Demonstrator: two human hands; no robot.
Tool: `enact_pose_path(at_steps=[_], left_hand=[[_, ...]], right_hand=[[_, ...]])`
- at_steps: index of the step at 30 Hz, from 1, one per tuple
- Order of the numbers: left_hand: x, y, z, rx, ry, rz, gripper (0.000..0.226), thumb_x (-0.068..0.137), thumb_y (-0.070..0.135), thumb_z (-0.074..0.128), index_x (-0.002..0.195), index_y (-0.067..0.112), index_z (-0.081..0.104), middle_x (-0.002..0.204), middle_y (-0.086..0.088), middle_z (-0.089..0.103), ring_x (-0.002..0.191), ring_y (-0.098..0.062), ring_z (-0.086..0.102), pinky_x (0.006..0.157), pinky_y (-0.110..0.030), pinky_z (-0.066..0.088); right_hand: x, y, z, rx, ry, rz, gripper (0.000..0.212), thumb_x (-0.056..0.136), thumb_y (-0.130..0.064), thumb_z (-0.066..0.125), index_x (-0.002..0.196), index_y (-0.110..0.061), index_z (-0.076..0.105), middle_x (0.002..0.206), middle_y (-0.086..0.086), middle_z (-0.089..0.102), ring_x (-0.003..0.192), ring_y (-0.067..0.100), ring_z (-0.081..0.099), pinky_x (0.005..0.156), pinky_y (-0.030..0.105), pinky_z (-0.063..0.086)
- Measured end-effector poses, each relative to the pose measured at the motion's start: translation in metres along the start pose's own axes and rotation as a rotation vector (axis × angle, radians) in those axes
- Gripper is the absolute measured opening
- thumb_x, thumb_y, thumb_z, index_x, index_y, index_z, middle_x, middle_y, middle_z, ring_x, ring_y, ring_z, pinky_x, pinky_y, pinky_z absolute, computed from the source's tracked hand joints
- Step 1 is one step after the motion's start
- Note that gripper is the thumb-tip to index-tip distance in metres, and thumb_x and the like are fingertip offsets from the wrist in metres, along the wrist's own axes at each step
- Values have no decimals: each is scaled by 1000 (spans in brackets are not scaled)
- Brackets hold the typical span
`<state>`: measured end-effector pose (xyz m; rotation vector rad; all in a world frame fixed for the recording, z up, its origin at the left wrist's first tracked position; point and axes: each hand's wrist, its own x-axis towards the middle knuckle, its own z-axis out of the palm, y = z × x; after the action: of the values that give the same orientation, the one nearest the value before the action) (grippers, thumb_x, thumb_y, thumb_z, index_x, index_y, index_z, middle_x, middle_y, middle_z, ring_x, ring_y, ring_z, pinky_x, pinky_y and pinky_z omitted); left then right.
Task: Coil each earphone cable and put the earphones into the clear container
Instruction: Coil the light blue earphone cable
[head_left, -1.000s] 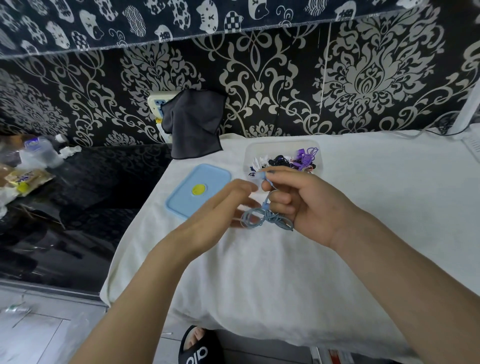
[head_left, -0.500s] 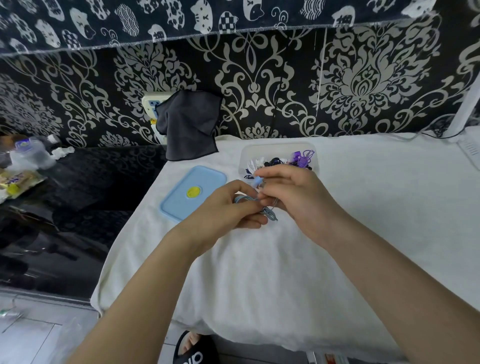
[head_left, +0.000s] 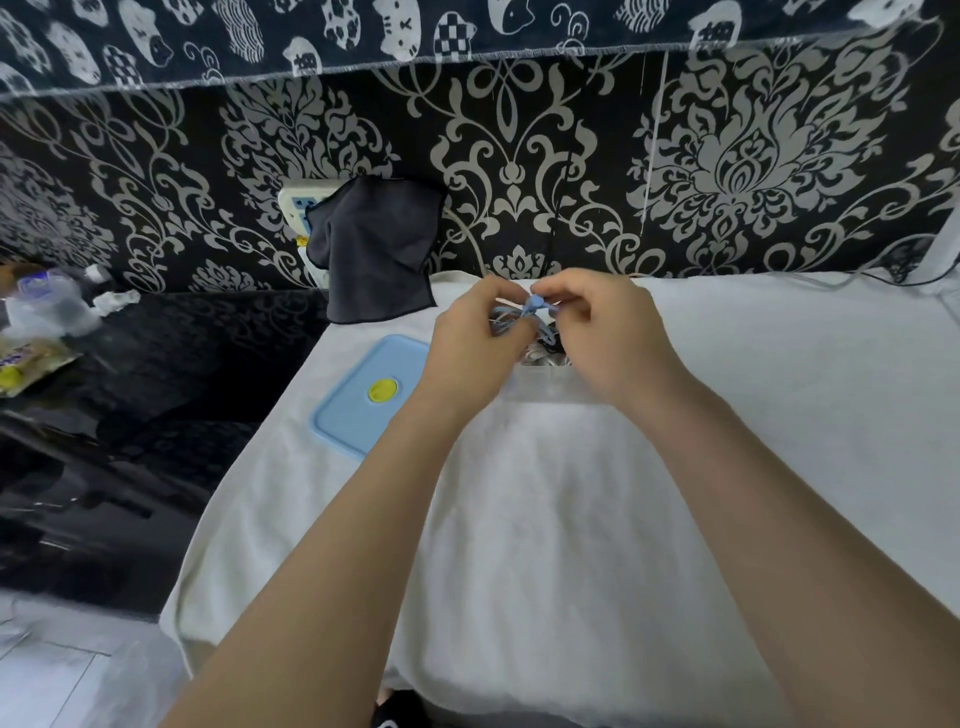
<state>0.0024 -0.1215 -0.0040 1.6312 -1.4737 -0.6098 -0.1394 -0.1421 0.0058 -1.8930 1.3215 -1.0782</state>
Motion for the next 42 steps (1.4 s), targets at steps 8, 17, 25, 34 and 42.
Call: enact_pose_path(at_steps=[8,17,25,34,42], left_hand=[[6,-33,15,423,-147,208,17,95,14,52,103,16,67,92,-4,70,89,-25,61,79,-42,49],[-3,-45,-30,242,23,52,30,100,12,50,125,17,65,128,-3,62,123,-19,52,95,-18,32],[-32,-91,-57,808,-230,-278,62,87,48,69,134,14,46,133,-9,45,126,-33,45,101,-46,43],[-33,-98,-67,920,-162,-61,36,94,32,62,118,7,54,115,-8,54,101,-29,58,68,-36,38],[-44,-88,-73,879,-162,7,25,87,36,65,98,14,60,100,0,57,85,-30,60,67,-33,41]], right_hand=[[-5,28,12,-289,-276,-57,35,83,5,45,100,-7,74,98,9,66,93,29,60,80,39,49],[-3,17,4,-163,-128,55,45,87,5,41,111,-15,74,111,3,73,105,21,65,95,35,52],[-13,-5,38,-108,-68,-119,42,83,9,44,108,-10,71,104,7,71,99,22,65,91,36,51],[-33,-1,66,-58,-194,-106,41,83,8,48,111,-13,70,103,4,69,98,17,63,92,34,51],[-37,-1,62,20,-237,37,38,87,4,49,113,-15,69,105,3,69,99,15,64,95,33,51]])
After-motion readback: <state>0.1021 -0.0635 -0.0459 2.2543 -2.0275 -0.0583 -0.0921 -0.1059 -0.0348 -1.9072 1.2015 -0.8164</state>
